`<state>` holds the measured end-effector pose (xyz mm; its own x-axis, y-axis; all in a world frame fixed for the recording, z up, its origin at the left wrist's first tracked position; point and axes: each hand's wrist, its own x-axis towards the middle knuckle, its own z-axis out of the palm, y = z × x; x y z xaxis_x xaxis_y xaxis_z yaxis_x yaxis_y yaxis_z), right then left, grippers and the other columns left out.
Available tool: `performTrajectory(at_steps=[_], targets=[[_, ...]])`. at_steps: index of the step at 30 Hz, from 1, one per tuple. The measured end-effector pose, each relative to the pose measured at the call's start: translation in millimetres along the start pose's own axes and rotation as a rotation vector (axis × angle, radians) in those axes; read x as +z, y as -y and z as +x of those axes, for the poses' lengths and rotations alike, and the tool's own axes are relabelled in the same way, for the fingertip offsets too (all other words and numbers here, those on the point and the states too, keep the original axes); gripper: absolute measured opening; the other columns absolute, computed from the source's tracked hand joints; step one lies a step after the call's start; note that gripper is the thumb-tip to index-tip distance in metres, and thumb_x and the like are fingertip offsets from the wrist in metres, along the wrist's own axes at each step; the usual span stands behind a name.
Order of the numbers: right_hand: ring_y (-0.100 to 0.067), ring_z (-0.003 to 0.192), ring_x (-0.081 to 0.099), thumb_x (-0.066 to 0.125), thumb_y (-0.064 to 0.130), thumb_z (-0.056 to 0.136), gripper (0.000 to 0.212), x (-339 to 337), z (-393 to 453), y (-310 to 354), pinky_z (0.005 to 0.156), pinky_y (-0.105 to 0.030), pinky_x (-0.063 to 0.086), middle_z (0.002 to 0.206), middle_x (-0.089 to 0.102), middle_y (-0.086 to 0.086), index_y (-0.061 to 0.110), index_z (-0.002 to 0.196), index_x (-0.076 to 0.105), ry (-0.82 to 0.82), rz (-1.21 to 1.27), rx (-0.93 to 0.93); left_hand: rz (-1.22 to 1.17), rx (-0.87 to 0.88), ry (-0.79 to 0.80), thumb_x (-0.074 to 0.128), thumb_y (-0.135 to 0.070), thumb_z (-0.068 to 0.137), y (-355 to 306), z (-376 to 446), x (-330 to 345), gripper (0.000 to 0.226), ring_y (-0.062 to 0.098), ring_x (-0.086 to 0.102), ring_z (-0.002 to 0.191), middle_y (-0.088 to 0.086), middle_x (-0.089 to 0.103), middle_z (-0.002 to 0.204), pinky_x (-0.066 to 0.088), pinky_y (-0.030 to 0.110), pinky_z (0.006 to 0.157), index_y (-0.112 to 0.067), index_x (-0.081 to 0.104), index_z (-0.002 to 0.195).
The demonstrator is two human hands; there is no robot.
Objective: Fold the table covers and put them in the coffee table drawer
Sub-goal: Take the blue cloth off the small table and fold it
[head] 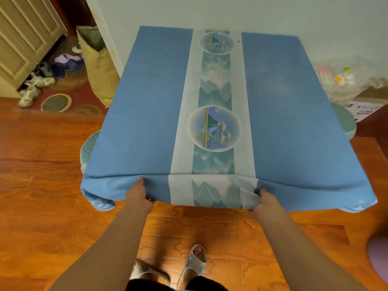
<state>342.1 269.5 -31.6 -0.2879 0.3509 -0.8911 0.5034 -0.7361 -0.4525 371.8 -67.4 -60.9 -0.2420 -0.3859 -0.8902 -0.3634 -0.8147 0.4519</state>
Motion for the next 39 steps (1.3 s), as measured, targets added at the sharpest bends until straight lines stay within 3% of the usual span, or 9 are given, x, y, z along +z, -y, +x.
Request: performTrajectory(at_steps=[4,7,11,14,17,21,26,31,39], targets=[[-0.030,0.108,0.062,0.065,0.033,0.097,0.028,9.4,-12.1,1.6,0.106,-0.048,0.048,0.099,0.064,-0.011,0.008,0.109,0.057,0.046,0.072,0.082,0.030,0.002,-0.032,0.078,-0.029,0.088,-8.3,22.7,6.0,0.065,0.035,0.060,0.115,0.011,0.059,0.139,0.055,0.053,0.092,-0.016,0.048,0.144],[-0.032,0.106,0.061,0.068,0.028,0.094,0.021,9.1,-2.6,6.1,0.107,-0.051,0.046,0.104,0.066,-0.012,0.011,0.096,0.056,0.108,0.237,0.133,0.046,-0.008,-0.044,0.079,-0.026,0.087,-10.1,30.9,6.3,0.067,0.036,0.059,0.119,0.012,0.058,0.140,0.053,0.056,0.096,-0.015,0.047,0.145],[-0.033,0.105,0.065,0.072,0.026,0.092,0.023,6.9,5.2,4.8,0.103,-0.054,0.049,0.117,0.067,-0.012,0.012,0.105,0.060,0.167,0.249,0.133,0.037,0.002,-0.033,0.080,-0.023,0.086,-14.6,35.6,5.8,0.066,0.036,0.060,0.114,0.011,0.059,0.136,0.053,0.057,0.096,-0.014,0.049,0.144],[-0.031,0.097,0.064,0.073,0.027,0.091,0.029,2.8,2.2,4.5,0.102,-0.055,0.049,0.108,0.066,-0.010,0.014,0.111,0.057,0.143,0.206,0.094,0.048,-0.009,-0.019,0.083,-0.028,0.083,-15.7,39.4,2.3,0.069,0.038,0.062,0.111,0.011,0.061,0.137,0.054,0.060,0.091,-0.018,0.050,0.144],[-0.030,0.084,0.062,0.072,0.026,0.092,0.023,-2.8,-1.6,2.7,0.101,-0.056,0.048,0.095,0.063,-0.010,0.013,0.101,0.056,0.131,0.196,0.078,0.061,-0.010,-0.009,0.084,-0.030,0.081,-13.7,41.9,-3.5,0.073,0.038,0.061,0.113,0.010,0.059,0.138,0.053,0.061,0.095,-0.019,0.049,0.144],[-0.031,0.094,0.064,0.073,0.030,0.091,0.030,-25.6,1.0,-6.3,0.102,-0.057,0.048,0.097,0.065,-0.011,0.011,0.111,0.060,0.135,0.189,0.055,0.037,-0.025,0.000,0.084,-0.026,0.082,-0.7,26.6,-23.7,0.071,0.036,0.061,0.111,0.010,0.060,0.134,0.053,0.059,0.097,-0.018,0.049,0.143],[-0.030,0.085,0.065,0.071,0.031,0.092,0.031,-66.4,-4.0,-30.4,0.101,-0.053,0.050,0.096,0.067,-0.014,0.008,0.111,0.062,0.133,0.168,0.070,0.009,-0.074,-0.015,0.088,-0.026,0.075,20.8,40.9,-76.1,0.072,0.042,0.062,0.110,0.012,0.063,0.133,0.052,0.066,0.090,-0.017,0.054,0.137],[-0.029,0.093,0.067,0.068,0.029,0.093,0.049,-100.4,-15.0,-61.6,0.089,-0.051,0.053,0.104,0.069,-0.014,0.009,0.136,0.055,0.136,0.197,0.056,0.000,-0.060,-0.024,0.079,-0.023,0.087,25.4,-19.0,-106.5,0.066,0.041,0.059,0.118,0.013,0.059,0.137,0.051,0.061,0.098,-0.013,0.048,0.143],[-0.032,0.102,0.066,0.069,0.033,0.092,0.045,-114.5,-24.7,-69.1,0.085,-0.052,0.055,0.116,0.068,-0.015,0.010,0.128,0.057,0.191,0.201,0.042,0.070,-0.005,0.080,0.072,-0.021,0.093,28.7,-40.1,-121.0,0.061,0.037,0.052,0.129,0.013,0.052,0.146,0.048,0.056,0.100,-0.011,0.043,0.146]])
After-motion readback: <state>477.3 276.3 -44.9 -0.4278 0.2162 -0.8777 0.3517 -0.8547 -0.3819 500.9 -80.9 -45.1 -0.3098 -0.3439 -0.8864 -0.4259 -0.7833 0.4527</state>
